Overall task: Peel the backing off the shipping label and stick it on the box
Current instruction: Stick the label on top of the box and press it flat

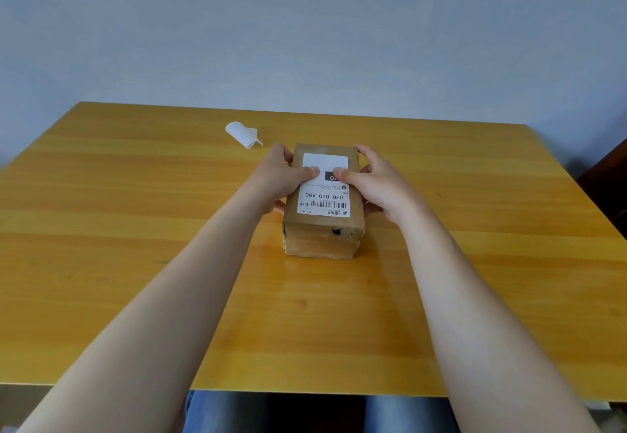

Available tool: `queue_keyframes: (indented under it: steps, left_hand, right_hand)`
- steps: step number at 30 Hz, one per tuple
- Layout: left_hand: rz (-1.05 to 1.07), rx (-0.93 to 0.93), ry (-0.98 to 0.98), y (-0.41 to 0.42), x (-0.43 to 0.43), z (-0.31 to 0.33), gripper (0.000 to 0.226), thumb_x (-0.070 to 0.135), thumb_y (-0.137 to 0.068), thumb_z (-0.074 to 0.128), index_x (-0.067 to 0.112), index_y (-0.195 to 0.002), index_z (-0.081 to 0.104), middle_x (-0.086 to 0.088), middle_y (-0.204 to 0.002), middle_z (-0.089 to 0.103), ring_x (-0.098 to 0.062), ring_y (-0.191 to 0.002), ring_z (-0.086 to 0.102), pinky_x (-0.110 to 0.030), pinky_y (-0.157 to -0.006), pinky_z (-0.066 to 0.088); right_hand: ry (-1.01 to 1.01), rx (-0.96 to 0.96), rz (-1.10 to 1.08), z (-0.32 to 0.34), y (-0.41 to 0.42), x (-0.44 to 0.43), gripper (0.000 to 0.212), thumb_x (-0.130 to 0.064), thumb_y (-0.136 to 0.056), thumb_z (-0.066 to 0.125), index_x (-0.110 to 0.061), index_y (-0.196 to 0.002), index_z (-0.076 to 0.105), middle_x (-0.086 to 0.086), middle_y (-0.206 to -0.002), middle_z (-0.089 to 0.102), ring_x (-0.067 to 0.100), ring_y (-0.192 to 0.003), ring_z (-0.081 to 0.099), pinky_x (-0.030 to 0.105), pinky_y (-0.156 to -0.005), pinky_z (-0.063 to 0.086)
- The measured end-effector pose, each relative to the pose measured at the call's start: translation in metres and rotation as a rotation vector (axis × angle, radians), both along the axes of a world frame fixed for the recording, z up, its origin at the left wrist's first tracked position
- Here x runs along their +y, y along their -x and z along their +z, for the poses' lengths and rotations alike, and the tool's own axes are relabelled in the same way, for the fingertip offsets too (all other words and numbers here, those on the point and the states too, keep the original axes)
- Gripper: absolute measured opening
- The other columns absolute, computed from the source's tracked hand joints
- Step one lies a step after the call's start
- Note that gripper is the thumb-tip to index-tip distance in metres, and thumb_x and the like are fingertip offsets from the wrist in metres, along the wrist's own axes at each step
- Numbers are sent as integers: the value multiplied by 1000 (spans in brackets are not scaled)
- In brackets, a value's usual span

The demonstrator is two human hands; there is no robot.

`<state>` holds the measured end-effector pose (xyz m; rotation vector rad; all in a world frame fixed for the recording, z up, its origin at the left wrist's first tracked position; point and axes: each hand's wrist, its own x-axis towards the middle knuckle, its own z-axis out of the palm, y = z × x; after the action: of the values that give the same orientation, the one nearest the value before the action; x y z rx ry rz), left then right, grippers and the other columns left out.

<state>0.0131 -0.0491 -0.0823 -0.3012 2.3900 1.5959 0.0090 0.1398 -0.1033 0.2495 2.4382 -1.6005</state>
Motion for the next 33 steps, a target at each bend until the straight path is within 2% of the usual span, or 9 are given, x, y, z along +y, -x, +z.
queue_keyframes:
  steps: [4, 10, 13, 16, 19, 25, 28, 30, 33]
  left_hand:
    - [10, 14, -15, 0, 1, -1, 39, 32, -100, 68, 12, -126, 46, 0, -95, 70, -15, -76, 70, -36, -55, 56]
    - [15, 26, -24, -1, 2, -4, 35, 32, -104, 63, 13, -127, 45, 0, -96, 70, -13, -74, 69, -32, -53, 53]
    - [-37, -13, -11, -1, -1, -2, 43, 33, -98, 71, 17, -127, 44, -1, -106, 72, -13, -83, 71, -33, -57, 57]
    - [-116, -60, 6, -2, -5, 1, 65, 32, -85, 86, 20, -130, 41, 0, -110, 72, -15, -93, 74, -37, -65, 63]
    - [-121, -68, 30, -1, -3, 2, 71, 33, -81, 90, 19, -130, 41, -2, -112, 72, -17, -95, 75, -40, -68, 65]
    - [-33, -30, 65, -1, 7, 1, 59, 37, -88, 83, 15, -127, 44, 0, -100, 68, -13, -82, 69, -34, -54, 56]
    - [1, 5, 109, 2, 12, -2, 55, 41, -91, 78, 14, -122, 42, 0, -99, 65, -13, -77, 65, -33, -51, 50]
    - [11, 7, 124, 4, 15, -2, 54, 43, -91, 76, 14, -121, 42, -1, -98, 65, -16, -79, 66, -34, -51, 50]
    - [12, 26, 189, 8, 16, -2, 52, 49, -93, 72, 15, -120, 43, -6, -107, 68, -28, -94, 71, -36, -54, 54]
  right_hand:
    - [3, 2, -7, 1, 3, 2, 73, -36, -100, 70, -38, -163, 34, -2, -99, 65, 21, -84, 73, 39, -62, 59]
    - [0, -11, 6, 3, 3, 3, 69, -37, -104, 63, -39, -165, 30, -7, -94, 66, 20, -82, 71, 39, -61, 59]
    - [2, -62, 36, 7, 1, 4, 77, -43, -101, 65, -40, -166, 24, -6, -107, 72, 21, -90, 74, 46, -74, 65]
    - [-1, -94, 92, 11, -1, 5, 101, -42, -91, 80, -39, -168, 15, -6, -116, 76, 22, -102, 76, 54, -89, 64]
    - [-11, -87, 87, 11, -3, 7, 112, -36, -83, 89, -39, -167, 15, -6, -114, 75, 23, -104, 75, 57, -90, 63]
    - [-22, -34, -1, 9, -4, 2, 88, -41, -87, 83, -40, -158, 31, -10, -102, 68, 19, -94, 74, 46, -78, 64]
    - [-51, -21, -17, 10, -2, 0, 75, -44, -89, 80, -37, -150, 36, -7, -99, 69, 20, -92, 74, 47, -80, 64]
    - [-55, -17, -21, 9, 0, -1, 67, -44, -90, 78, -36, -144, 39, -8, -95, 68, 18, -87, 73, 44, -77, 62]
    - [-25, -28, -43, 7, 6, 0, 54, -42, -95, 73, -36, -138, 42, -5, -95, 73, 17, -80, 73, 41, -70, 62]
